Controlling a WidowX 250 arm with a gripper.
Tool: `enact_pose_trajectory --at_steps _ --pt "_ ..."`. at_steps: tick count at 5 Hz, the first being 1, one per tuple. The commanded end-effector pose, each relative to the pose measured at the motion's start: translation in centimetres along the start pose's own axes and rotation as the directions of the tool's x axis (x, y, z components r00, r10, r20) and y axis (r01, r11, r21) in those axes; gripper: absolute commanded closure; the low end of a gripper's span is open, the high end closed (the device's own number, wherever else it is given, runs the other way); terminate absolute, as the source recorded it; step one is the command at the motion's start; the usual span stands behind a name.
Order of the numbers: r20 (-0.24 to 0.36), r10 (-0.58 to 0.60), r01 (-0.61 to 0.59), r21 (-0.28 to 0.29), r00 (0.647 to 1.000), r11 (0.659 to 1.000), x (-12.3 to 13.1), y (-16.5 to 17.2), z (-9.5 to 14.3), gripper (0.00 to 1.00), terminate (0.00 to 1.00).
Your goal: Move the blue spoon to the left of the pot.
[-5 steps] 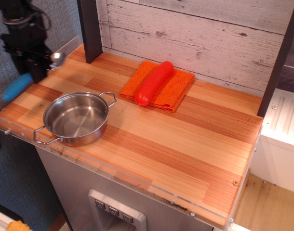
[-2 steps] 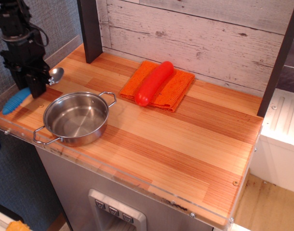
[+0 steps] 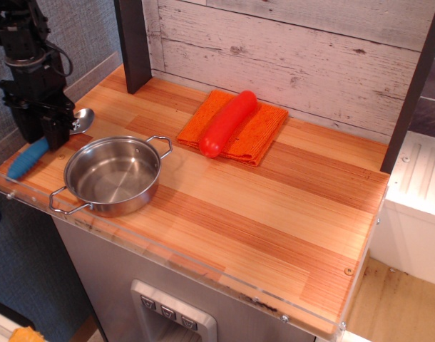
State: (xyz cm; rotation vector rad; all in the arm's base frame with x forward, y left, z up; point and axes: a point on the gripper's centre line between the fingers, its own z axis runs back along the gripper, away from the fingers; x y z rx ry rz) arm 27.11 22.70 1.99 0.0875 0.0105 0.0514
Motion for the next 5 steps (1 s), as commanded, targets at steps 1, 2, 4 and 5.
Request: enact_pose_trajectory --at_steps 1,2,4,5 --pt "0.186 -0.044 0.036 0.049 0.982 0.998 -0.3 0.3 7.6 0.00 0.00" --pt "0.262 -0.060 0.046 0.059 0.963 0.997 -1.4 -1.4 11.2 0.00 0.00" --pt "0.247 -0.044 0.047 -0.010 0.968 0.999 -1.3 -2.9 11.7 0.00 0.00" --pt "0.247 -0.044 0.047 -0.010 0.968 0.999 -1.3 -2.9 11.7 0.00 1.00"
